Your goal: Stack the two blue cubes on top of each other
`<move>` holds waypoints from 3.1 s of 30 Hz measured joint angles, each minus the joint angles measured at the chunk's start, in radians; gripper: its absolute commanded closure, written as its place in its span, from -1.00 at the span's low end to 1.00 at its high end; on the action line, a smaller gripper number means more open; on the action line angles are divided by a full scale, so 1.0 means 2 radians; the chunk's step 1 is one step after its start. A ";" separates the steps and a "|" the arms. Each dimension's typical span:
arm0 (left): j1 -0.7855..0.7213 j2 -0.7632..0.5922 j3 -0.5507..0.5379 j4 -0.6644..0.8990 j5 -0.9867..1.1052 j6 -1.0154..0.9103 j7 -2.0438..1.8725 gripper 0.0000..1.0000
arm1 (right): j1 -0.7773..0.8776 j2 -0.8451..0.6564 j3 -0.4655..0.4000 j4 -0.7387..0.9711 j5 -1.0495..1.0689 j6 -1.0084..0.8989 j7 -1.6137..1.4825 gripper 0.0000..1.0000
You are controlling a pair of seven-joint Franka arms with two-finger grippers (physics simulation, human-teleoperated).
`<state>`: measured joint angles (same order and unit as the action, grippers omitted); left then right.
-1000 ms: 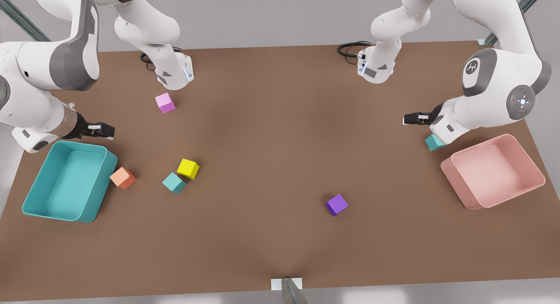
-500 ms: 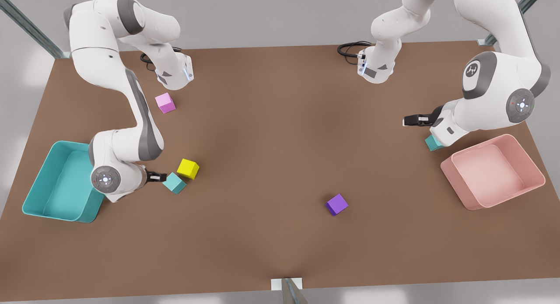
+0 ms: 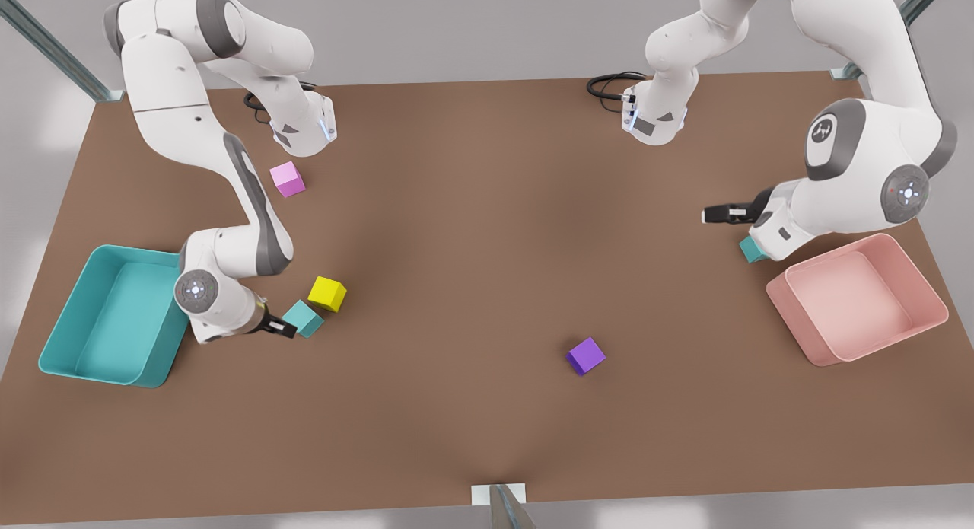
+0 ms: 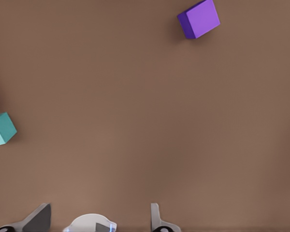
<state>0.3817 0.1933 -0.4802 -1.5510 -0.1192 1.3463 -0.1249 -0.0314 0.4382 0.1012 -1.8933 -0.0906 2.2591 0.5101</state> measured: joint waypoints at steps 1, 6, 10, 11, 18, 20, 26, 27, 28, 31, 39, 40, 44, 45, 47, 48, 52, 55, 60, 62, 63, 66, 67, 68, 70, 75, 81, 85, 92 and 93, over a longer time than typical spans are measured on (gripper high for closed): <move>0.001 0.004 0.000 0.000 0.006 0.001 0.000 -1.00 | 0.000 0.000 0.000 -0.007 0.003 0.013 0.005 -1.00; 0.002 0.016 0.001 0.002 0.021 0.011 -0.001 -1.00 | 0.000 -0.003 0.001 -0.040 0.010 0.061 0.027 -1.00; -0.013 0.013 0.004 0.006 0.025 0.015 -0.002 -1.00 | 0.002 -0.003 0.002 -0.064 0.011 0.093 0.040 -1.00; -0.043 0.010 0.030 0.007 0.025 0.016 -0.003 -1.00 | 0.003 -0.003 0.002 -0.067 0.012 0.099 0.043 -1.00; -0.279 0.001 0.285 0.007 0.007 0.030 -0.009 -1.00 | 0.004 0.001 0.003 -0.078 0.012 0.123 0.060 -1.00; -0.281 0.001 0.286 0.007 0.003 0.034 -0.011 -1.00 | 0.004 -0.002 0.003 -0.084 0.012 0.126 0.064 -1.00; -0.282 0.002 0.287 0.007 -0.002 0.041 -0.015 -1.00 | 0.009 -0.004 0.004 -0.095 0.012 0.131 0.077 -1.00; -0.282 0.002 0.287 0.006 -0.002 0.042 -0.015 -1.00 | 0.009 -0.002 0.004 -0.095 0.012 0.131 0.079 -1.00; -0.282 0.002 0.287 0.006 -0.002 0.042 -0.016 -1.00 | 0.009 0.001 0.004 -0.094 0.012 0.132 0.081 -0.99; -0.281 0.002 0.287 0.006 -0.003 0.044 -0.017 -1.00 | 0.009 0.012 0.004 -0.094 0.012 0.137 0.086 -0.99; -0.282 0.002 0.287 0.006 -0.003 0.045 -0.019 -1.00 | 0.017 0.029 0.004 -0.092 0.012 0.148 0.096 -0.99; -0.282 0.002 0.287 0.006 -0.003 0.045 -0.019 -1.00 | 0.017 0.032 0.004 -0.091 0.012 0.149 0.097 -0.99; -0.283 0.003 0.287 0.006 -0.003 0.046 -0.020 -1.00 | 0.017 0.036 0.004 -0.090 0.011 0.151 0.100 -0.55; -0.283 0.003 0.288 0.005 -0.003 0.047 -0.020 -1.00 | 0.017 0.036 0.004 -0.089 0.011 0.152 0.100 -0.47; -0.284 0.003 0.288 0.005 -0.003 0.047 -0.021 -1.00 | 0.016 0.036 0.004 -0.088 0.012 0.153 0.100 -0.36; -0.284 0.003 0.288 0.005 -0.003 0.047 -0.021 -1.00 | 0.016 0.035 0.004 -0.086 0.012 0.152 0.099 -0.35; -0.286 0.002 0.288 0.005 -0.003 0.048 -0.022 -1.00 | 0.016 0.029 0.010 -0.036 0.013 0.136 0.097 -0.36; -0.283 0.001 0.287 0.005 -0.002 0.050 -0.022 -1.00 | 0.051 0.041 0.029 0.038 0.013 0.112 0.099 -0.37; -0.263 0.001 0.358 -0.089 0.008 0.092 -0.059 -1.00 | 0.200 0.148 0.029 0.242 0.003 0.045 0.140 -0.38; -0.267 -0.003 0.411 -0.143 0.019 0.128 -0.111 -1.00 | 0.252 0.205 0.027 0.319 -0.010 0.022 0.167 -0.40; -0.267 -0.007 0.426 -0.185 0.024 0.152 -0.141 -1.00 | 0.272 0.229 0.023 0.349 -0.018 0.014 0.182 -0.40; -0.278 -0.011 0.445 -0.265 0.032 0.237 -0.231 -1.00 | 0.311 0.288 0.008 0.415 -0.032 -0.004 0.223 -0.40; -0.283 -0.012 0.449 -0.282 0.031 0.264 -0.259 -1.00 | 0.319 0.301 0.003 0.429 -0.035 -0.007 0.235 -0.40; -0.291 -0.016 0.461 -0.302 0.025 0.292 -0.285 -1.00 | 0.324 0.309 0.001 0.436 -0.038 -0.010 0.247 -0.40; -0.294 -0.023 0.478 -0.346 0.002 0.354 -0.333 -1.00 | 0.330 0.321 -0.003 0.444 -0.042 -0.011 0.268 -0.40; -0.292 -0.018 0.492 -0.383 -0.028 0.479 -0.432 -1.00 | 0.337 0.332 -0.010 0.447 -0.048 -0.007 0.313 -0.99; -0.275 -0.010 0.513 -0.413 -0.036 0.549 -0.505 -1.00 | 0.336 0.319 -0.009 0.444 -0.048 -0.006 0.352 -0.99; -0.278 -0.011 0.523 -0.423 -0.031 0.548 -0.533 -1.00 | 0.331 0.300 -0.008 0.437 -0.046 -0.015 0.369 -0.99; -0.278 -0.011 0.534 -0.433 -0.026 0.544 -0.559 -1.00 | 0.246 0.179 -0.004 0.386 -0.003 -0.115 0.356 -0.99; -0.279 -0.010 0.534 -0.433 -0.027 0.545 -0.562 -1.00 | 0.226 0.174 -0.004 0.382 0.004 -0.134 0.347 -0.99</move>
<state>-0.1768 0.1735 0.5870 -2.4164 -0.1731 2.4366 -1.2495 0.4203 0.7857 0.0936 -1.1300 -0.0827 1.9906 1.2050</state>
